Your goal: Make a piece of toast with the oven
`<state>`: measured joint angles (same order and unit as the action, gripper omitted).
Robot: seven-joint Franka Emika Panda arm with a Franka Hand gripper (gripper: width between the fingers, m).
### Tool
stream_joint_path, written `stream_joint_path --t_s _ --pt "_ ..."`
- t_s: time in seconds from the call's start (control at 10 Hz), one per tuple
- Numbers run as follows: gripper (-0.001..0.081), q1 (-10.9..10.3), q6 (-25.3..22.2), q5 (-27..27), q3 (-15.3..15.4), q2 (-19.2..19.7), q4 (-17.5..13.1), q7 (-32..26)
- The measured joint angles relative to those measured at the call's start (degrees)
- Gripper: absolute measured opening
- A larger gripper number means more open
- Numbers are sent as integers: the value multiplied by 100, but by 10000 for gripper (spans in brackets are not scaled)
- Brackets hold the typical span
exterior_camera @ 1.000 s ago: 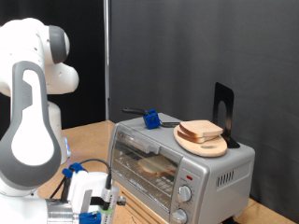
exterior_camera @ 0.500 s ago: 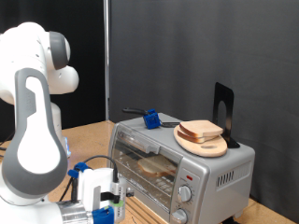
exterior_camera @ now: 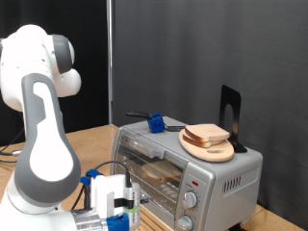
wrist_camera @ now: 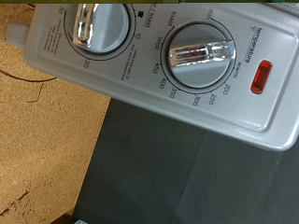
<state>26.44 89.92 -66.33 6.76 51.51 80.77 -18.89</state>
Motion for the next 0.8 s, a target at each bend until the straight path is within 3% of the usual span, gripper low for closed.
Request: stream_joint_path --t_s 0.3,0.8 --pt "682 -3 -219 132 -2 17 -19 357" --pt "682 -97 -577 545 -2 371 -442 1004"
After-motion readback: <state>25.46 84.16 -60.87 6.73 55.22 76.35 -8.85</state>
